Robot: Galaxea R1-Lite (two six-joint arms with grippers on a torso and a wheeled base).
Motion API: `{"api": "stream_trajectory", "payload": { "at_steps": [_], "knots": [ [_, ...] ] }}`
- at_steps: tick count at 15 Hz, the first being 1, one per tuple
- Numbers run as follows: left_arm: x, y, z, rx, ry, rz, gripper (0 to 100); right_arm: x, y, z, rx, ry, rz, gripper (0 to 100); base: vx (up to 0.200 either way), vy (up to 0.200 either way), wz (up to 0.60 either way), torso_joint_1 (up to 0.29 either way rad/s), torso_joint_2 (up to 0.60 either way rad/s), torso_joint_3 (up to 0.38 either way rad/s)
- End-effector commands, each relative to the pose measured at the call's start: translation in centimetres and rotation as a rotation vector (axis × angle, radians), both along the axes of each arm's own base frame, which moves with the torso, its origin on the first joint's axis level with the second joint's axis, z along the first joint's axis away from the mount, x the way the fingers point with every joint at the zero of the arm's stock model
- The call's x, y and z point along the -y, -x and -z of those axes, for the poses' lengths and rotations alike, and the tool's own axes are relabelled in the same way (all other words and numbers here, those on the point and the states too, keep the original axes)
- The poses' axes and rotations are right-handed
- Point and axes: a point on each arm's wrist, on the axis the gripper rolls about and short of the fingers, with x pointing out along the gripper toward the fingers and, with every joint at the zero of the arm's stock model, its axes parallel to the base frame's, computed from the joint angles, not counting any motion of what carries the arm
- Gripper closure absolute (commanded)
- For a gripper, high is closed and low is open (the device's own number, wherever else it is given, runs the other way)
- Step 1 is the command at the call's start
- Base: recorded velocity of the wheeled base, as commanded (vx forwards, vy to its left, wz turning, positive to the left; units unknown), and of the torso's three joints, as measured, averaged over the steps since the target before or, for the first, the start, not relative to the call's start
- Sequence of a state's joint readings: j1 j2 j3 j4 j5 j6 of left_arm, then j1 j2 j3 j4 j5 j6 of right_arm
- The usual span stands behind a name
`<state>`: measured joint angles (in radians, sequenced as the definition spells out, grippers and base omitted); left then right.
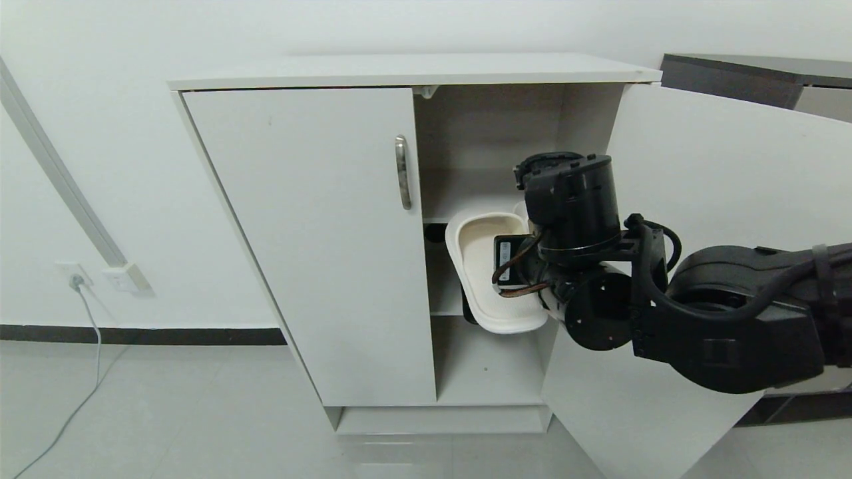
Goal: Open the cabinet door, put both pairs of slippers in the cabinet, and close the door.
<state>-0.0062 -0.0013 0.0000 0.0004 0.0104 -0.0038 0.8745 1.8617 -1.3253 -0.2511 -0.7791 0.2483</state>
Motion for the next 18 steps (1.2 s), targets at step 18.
{"api": "stream_trajectory", "payload": {
  "at_steps": [18],
  "knots": [
    [0.0, 0.0, 0.0, -0.001, -0.001, 0.0, 100, -1.2, -3.4, 0.6, 0.012, -0.005, 0.046, 100, 0.122, 0.0, 0.0, 0.002, 0.0, 0.001]
  ]
}}
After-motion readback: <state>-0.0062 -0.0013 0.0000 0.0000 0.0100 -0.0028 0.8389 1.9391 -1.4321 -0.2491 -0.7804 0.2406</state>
